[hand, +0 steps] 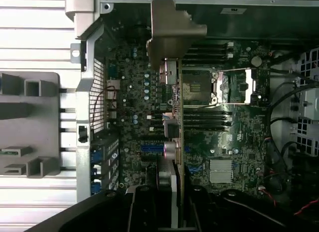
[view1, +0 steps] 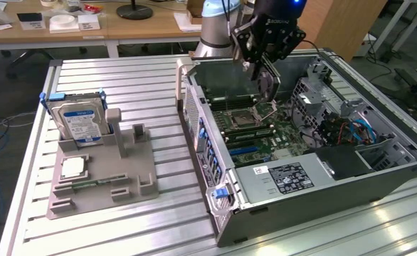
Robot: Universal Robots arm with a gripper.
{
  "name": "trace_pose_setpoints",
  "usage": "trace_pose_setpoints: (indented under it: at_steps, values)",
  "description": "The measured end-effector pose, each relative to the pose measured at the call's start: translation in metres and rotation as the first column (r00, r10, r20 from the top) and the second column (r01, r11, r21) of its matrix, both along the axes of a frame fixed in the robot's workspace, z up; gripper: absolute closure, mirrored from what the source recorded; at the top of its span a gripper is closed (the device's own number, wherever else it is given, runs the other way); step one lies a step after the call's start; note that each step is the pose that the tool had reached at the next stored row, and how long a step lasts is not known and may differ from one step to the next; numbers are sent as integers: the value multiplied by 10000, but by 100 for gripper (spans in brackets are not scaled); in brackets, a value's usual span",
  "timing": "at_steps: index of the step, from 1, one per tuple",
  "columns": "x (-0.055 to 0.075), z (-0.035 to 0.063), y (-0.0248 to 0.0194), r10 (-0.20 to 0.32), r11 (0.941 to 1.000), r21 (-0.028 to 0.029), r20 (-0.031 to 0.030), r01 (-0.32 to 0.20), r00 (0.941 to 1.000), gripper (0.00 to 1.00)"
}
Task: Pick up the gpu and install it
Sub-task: 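Pick up the gpu and move the gpu toward the slot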
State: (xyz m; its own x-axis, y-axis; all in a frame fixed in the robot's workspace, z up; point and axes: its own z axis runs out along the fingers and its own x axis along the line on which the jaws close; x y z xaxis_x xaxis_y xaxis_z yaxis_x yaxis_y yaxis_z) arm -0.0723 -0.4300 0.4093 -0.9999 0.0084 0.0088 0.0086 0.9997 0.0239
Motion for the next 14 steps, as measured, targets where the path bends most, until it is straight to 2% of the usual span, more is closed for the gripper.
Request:
trace_pose_setpoints:
  at_steps: [14]
  values:
    - [476,-3,0,0,10000,0,0,0,10000,72]
